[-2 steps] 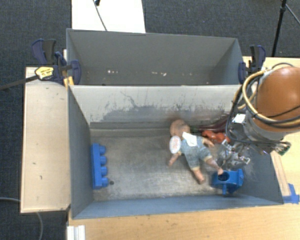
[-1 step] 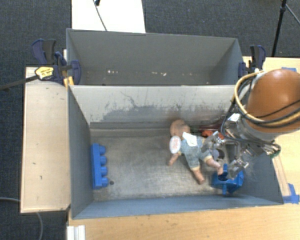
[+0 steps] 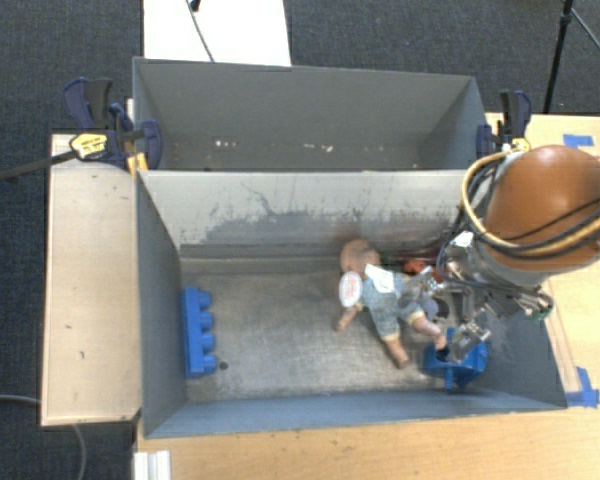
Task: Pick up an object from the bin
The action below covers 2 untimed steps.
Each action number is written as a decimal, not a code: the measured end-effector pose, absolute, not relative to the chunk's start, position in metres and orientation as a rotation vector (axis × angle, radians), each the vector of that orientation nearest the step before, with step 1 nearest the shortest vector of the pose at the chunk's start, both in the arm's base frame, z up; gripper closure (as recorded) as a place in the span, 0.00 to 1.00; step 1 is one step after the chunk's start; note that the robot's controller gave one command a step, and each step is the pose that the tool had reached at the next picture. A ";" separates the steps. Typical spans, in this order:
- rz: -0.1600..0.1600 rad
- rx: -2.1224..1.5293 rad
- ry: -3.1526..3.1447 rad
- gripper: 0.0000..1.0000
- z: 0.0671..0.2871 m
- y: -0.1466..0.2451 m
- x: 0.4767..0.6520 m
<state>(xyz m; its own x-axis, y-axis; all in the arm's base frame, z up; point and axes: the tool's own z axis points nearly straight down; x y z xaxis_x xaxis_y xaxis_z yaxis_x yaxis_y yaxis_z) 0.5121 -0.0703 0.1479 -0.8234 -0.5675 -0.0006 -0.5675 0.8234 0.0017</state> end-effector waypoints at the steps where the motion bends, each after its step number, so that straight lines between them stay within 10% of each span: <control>1: -0.010 -0.908 2.983 1.00 0.076 -0.036 0.492; 2: -0.010 -0.907 2.983 1.00 0.076 -0.036 0.492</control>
Offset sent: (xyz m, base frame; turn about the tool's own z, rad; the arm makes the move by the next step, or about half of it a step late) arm 0.0000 0.0000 0.0000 0.0000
